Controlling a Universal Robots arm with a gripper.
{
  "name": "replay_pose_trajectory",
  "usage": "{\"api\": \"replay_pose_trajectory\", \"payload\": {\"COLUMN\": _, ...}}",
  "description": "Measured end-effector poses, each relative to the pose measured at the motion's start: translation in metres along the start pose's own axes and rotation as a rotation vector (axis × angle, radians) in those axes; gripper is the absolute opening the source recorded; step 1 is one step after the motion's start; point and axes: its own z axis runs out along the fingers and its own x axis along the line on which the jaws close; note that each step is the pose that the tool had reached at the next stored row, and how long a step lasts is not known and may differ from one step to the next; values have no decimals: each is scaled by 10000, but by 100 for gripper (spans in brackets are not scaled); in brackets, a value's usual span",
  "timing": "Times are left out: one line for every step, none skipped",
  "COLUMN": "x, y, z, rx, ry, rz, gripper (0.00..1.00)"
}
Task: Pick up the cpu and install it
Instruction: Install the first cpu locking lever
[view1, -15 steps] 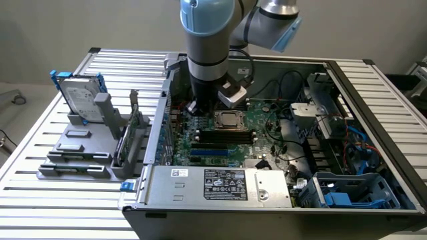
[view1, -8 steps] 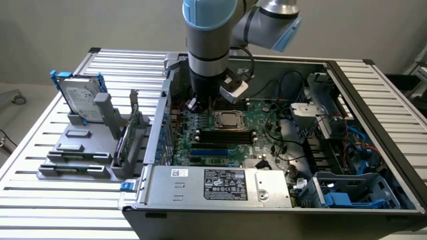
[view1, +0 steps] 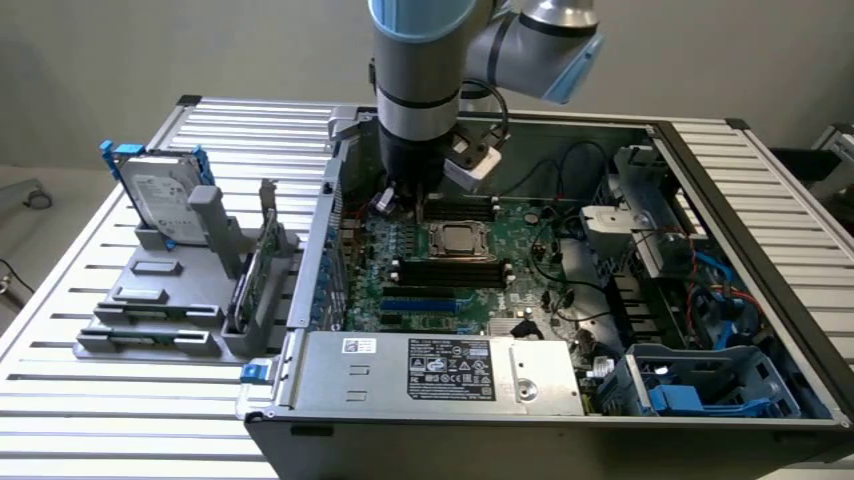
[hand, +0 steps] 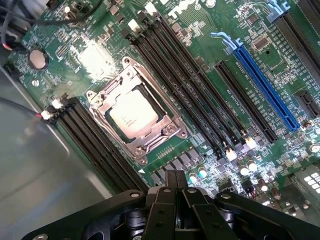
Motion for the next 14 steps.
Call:
{"api": "replay_pose_trajectory", "payload": {"x": 4, "y": -3, "z": -10, "rx": 13, "ry": -30, "rz": -125, "gripper": 11}}
{"api": "replay_pose_trajectory", "payload": {"x": 7, "y": -5, "z": -19, "rx": 26, "ry": -58, "rz": -240, "gripper": 11}}
{"api": "replay_pose_trajectory", "payload": {"x": 9, "y": -7, "z": -26, "rx": 40, "ry": -86, "rz": -360, "gripper": 11}}
{"api": "replay_pose_trajectory", "payload": {"x": 11, "y": -9, "z": -34, "rx": 57, "ry": -113, "rz": -486, "gripper": 11}}
{"api": "replay_pose_trajectory", "payload": {"x": 13, "y": -10, "z": -40, "rx": 76, "ry": -137, "rz": -612, "gripper": 11}}
{"api": "replay_pose_trajectory", "payload": {"x": 15, "y": -12, "z": -46, "rx": 97, "ry": -158, "rz": -748, "gripper": 11}}
{"api": "replay_pose_trajectory", "payload": {"x": 16, "y": -13, "z": -51, "rx": 120, "ry": -177, "rz": -892, "gripper": 11}}
{"api": "replay_pose_trajectory", "payload": {"x": 18, "y": -13, "z": -57, "rx": 141, "ry": -196, "rz": -1033, "gripper": 11}}
{"api": "replay_pose_trajectory", "payload": {"x": 19, "y": -14, "z": -61, "rx": 161, "ry": -214, "rz": -1171, "gripper": 11}}
{"api": "replay_pose_trajectory", "payload": {"x": 20, "y": -15, "z": -65, "rx": 179, "ry": -230, "rz": -1301, "gripper": 11}}
{"api": "replay_pose_trajectory", "payload": {"x": 20, "y": -16, "z": -69, "rx": 197, "ry": -246, "rz": -1438, "gripper": 11}}
{"api": "replay_pose_trajectory", "payload": {"x": 21, "y": -16, "z": -73, "rx": 215, "ry": -262, "rz": -1573, "gripper": 11}}
{"api": "replay_pose_trajectory", "payload": {"x": 21, "y": -17, "z": -76, "rx": 232, "ry": -278, "rz": -1710, "gripper": 11}}
{"api": "replay_pose_trajectory", "payload": {"x": 22, "y": -17, "z": -79, "rx": 248, "ry": -292, "rz": -1849, "gripper": 11}}
